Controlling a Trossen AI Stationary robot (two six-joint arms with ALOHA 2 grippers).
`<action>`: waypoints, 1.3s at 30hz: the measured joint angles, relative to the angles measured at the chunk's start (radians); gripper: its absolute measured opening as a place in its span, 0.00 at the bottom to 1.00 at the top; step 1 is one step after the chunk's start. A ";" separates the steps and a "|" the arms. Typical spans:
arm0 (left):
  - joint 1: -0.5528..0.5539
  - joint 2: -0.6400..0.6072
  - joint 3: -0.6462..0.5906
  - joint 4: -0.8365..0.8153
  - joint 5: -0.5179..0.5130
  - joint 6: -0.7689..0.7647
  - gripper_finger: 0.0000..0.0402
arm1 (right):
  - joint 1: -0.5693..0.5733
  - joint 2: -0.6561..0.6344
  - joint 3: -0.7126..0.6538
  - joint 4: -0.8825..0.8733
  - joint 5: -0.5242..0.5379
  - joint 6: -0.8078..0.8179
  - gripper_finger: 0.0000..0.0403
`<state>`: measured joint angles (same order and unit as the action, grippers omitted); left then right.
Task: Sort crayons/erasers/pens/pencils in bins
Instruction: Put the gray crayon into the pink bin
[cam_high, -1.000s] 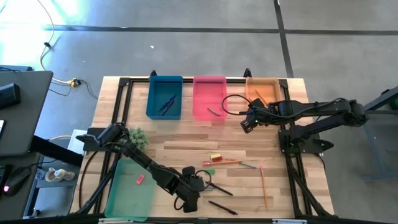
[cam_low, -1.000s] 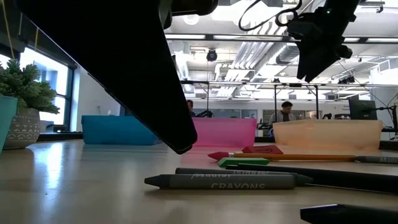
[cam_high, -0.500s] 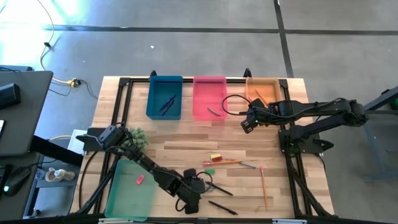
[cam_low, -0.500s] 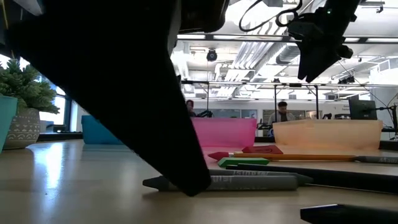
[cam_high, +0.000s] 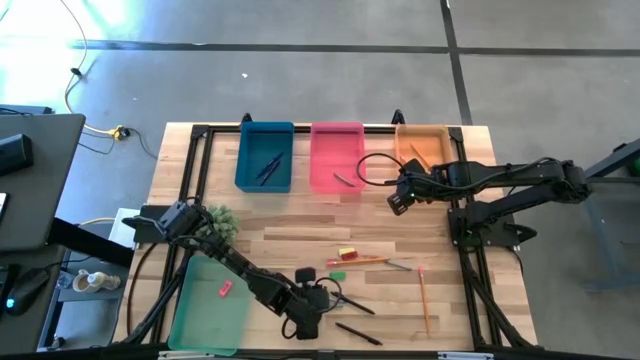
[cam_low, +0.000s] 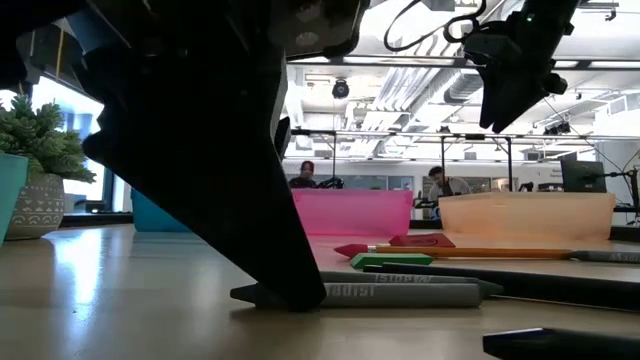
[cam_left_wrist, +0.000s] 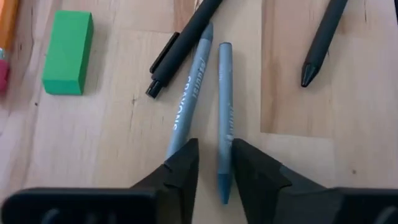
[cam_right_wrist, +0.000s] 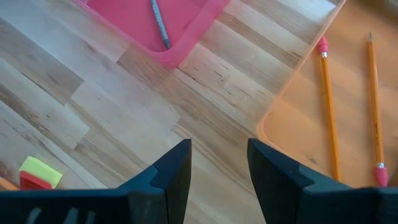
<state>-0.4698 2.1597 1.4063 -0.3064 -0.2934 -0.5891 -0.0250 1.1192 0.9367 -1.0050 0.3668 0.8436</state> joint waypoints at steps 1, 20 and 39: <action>0.000 0.000 0.000 -0.003 0.002 0.006 0.18 | 0.000 0.000 0.000 0.000 0.000 0.000 0.37; -0.013 -0.003 -0.002 -0.023 0.036 0.017 0.03 | 0.000 0.000 0.000 0.000 0.000 -0.040 0.37; 0.000 -0.077 -0.005 -0.003 0.059 -0.139 0.02 | 0.000 -0.017 0.120 -0.022 -0.008 -0.204 0.37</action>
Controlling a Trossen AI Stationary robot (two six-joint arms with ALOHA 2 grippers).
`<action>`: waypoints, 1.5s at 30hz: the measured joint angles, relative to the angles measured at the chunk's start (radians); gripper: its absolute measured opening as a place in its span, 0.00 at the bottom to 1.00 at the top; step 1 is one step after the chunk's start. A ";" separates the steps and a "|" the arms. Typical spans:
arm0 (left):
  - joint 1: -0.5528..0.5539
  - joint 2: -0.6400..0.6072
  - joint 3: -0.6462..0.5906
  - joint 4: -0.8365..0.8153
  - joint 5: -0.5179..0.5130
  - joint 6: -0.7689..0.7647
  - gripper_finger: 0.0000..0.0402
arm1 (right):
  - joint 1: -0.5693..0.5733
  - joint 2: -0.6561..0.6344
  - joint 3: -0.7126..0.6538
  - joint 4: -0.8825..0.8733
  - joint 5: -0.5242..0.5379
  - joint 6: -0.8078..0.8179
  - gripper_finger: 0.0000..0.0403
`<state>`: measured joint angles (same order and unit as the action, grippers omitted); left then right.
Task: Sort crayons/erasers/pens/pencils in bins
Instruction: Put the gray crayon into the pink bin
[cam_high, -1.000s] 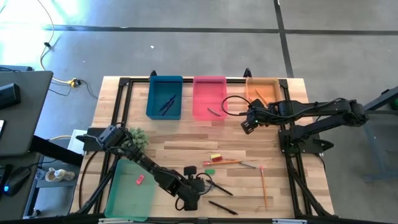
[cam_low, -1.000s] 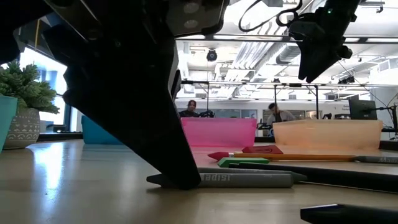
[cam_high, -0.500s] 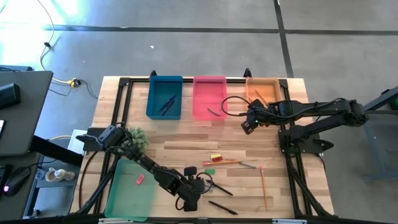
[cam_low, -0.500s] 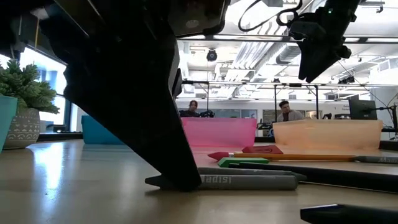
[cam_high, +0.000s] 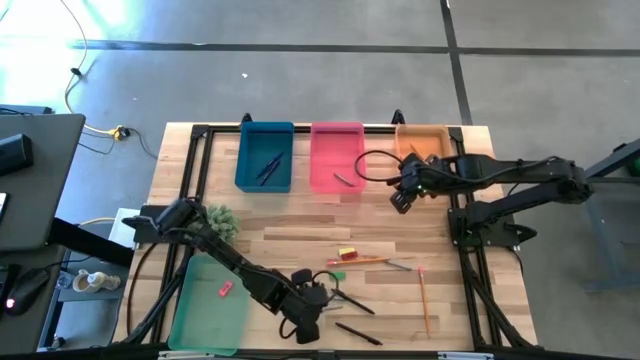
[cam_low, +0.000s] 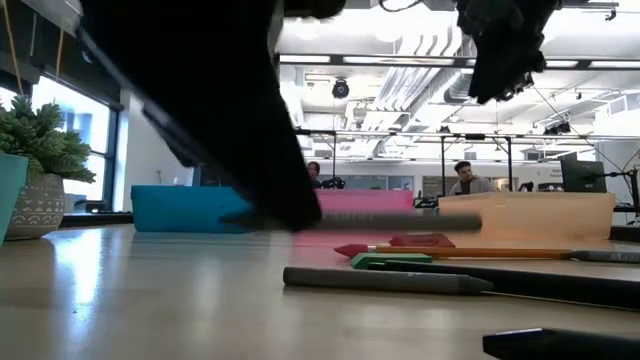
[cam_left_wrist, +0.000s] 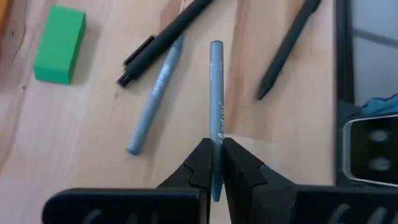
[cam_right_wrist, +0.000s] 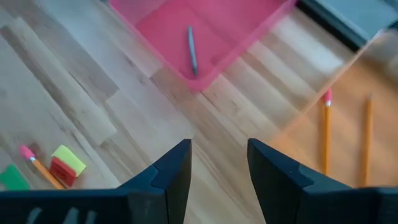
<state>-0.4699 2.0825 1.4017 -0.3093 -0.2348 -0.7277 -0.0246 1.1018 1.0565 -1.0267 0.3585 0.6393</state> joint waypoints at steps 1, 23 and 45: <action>0.002 -0.005 0.000 -0.001 -0.005 -0.002 0.02 | 0.000 -0.001 0.015 -0.011 0.005 -0.019 0.37; 0.198 -0.091 0.002 0.182 -0.094 0.054 0.02 | 0.000 -0.161 0.090 -0.067 0.010 -0.308 0.37; 0.567 -0.098 0.002 0.430 0.153 0.306 0.01 | -0.004 -0.271 0.090 -0.092 0.162 -0.303 0.37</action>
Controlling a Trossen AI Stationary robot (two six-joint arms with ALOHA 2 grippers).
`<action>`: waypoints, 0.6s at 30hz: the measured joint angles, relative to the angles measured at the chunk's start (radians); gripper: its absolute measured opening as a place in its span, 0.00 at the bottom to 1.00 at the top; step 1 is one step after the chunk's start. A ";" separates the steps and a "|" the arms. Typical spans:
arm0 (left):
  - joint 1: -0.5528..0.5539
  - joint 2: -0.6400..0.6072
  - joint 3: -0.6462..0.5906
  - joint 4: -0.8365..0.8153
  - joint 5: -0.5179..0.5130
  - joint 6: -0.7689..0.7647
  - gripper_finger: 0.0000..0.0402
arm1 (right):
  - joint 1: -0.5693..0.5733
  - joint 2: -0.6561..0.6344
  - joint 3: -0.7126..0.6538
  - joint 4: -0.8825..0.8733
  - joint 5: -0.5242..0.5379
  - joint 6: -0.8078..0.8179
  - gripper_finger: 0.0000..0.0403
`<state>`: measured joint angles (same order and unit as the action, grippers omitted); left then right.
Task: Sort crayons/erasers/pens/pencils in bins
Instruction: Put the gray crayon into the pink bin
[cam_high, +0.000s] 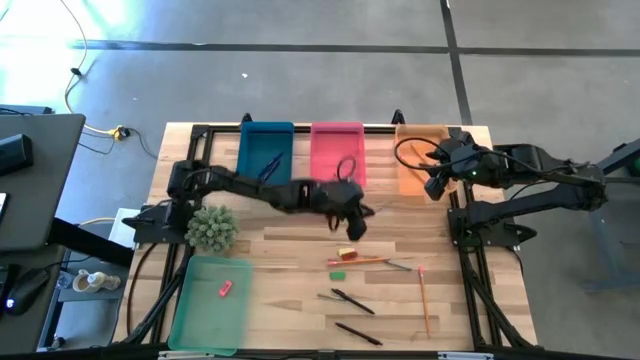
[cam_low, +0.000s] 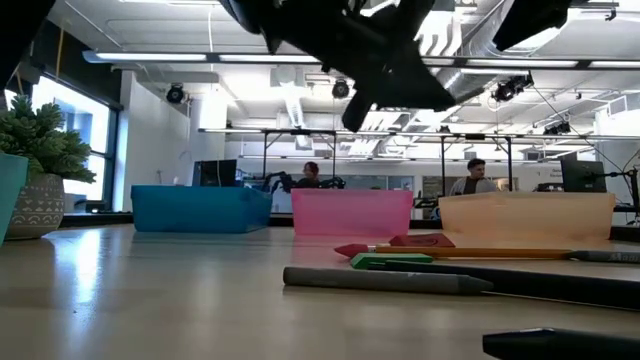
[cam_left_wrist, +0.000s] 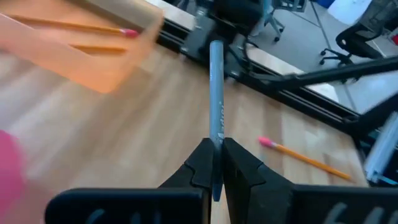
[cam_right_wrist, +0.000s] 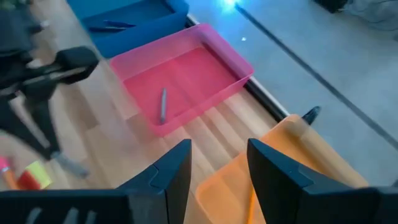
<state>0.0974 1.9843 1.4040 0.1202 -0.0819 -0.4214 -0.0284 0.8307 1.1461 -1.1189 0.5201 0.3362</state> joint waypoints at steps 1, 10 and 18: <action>0.024 -0.004 0.000 0.001 0.017 0.013 0.01 | 0.000 0.000 0.000 0.000 0.011 0.001 0.37; 0.250 -0.042 0.000 -0.049 0.174 0.095 0.01 | 0.000 0.000 0.000 0.000 0.127 0.100 0.37; 0.382 -0.058 0.001 -0.214 0.187 0.213 0.01 | -0.029 0.005 0.000 0.001 0.181 0.245 0.37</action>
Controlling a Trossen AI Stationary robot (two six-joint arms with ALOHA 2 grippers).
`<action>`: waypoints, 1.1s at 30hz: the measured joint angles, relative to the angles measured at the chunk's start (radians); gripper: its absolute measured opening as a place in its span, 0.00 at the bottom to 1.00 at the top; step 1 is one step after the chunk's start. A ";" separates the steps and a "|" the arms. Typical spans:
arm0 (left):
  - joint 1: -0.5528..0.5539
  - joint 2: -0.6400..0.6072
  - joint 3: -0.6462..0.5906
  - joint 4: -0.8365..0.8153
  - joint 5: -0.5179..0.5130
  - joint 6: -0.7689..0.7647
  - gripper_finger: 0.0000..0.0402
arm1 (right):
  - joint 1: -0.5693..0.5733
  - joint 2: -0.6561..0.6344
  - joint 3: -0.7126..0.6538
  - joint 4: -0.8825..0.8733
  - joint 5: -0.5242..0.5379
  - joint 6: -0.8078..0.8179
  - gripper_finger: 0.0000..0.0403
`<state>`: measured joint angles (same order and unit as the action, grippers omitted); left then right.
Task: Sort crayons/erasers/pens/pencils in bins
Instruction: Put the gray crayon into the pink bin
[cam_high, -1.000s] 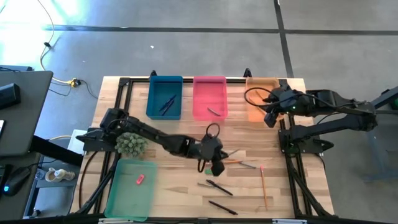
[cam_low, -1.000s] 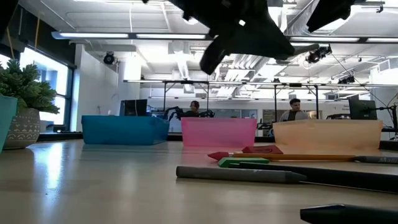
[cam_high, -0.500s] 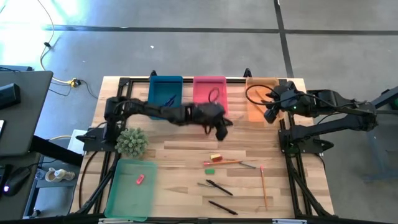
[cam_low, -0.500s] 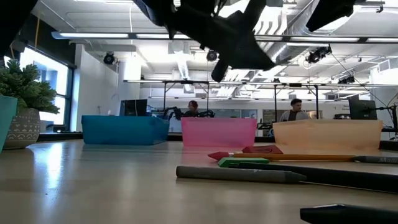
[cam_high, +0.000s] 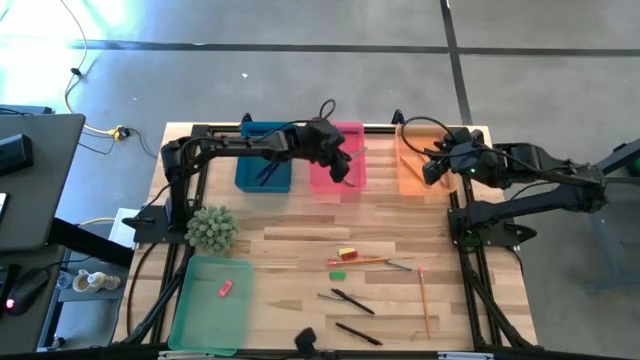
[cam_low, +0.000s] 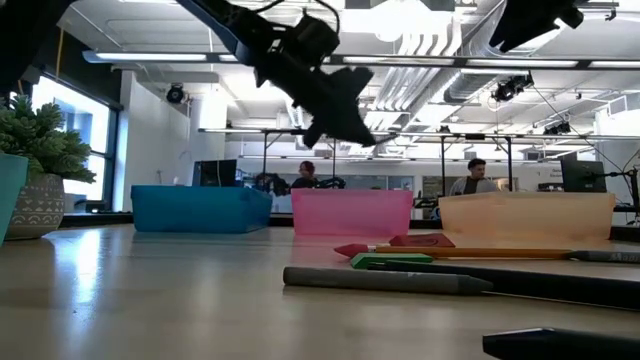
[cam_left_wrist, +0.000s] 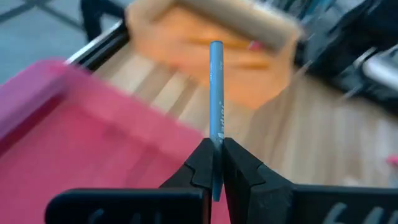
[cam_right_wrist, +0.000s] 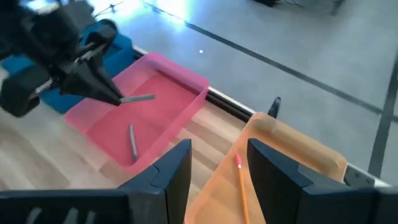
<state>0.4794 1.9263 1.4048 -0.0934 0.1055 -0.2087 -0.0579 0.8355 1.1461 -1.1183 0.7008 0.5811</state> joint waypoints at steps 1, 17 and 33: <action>0.011 0.000 0.000 -0.028 0.000 0.011 0.01 | -0.011 0.003 0.000 0.000 0.001 0.015 0.37; 0.045 0.024 -0.001 -0.300 -0.092 0.197 0.01 | -0.162 0.157 -0.001 0.001 -0.066 0.126 0.37; 0.080 0.024 -0.001 -0.314 -0.069 0.232 0.12 | -0.206 0.332 -0.001 0.002 -0.418 0.119 0.37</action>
<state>0.5598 1.9507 1.4040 -0.4073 0.0367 0.0231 -0.2638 1.1676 1.1450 -1.1164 0.2828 0.6997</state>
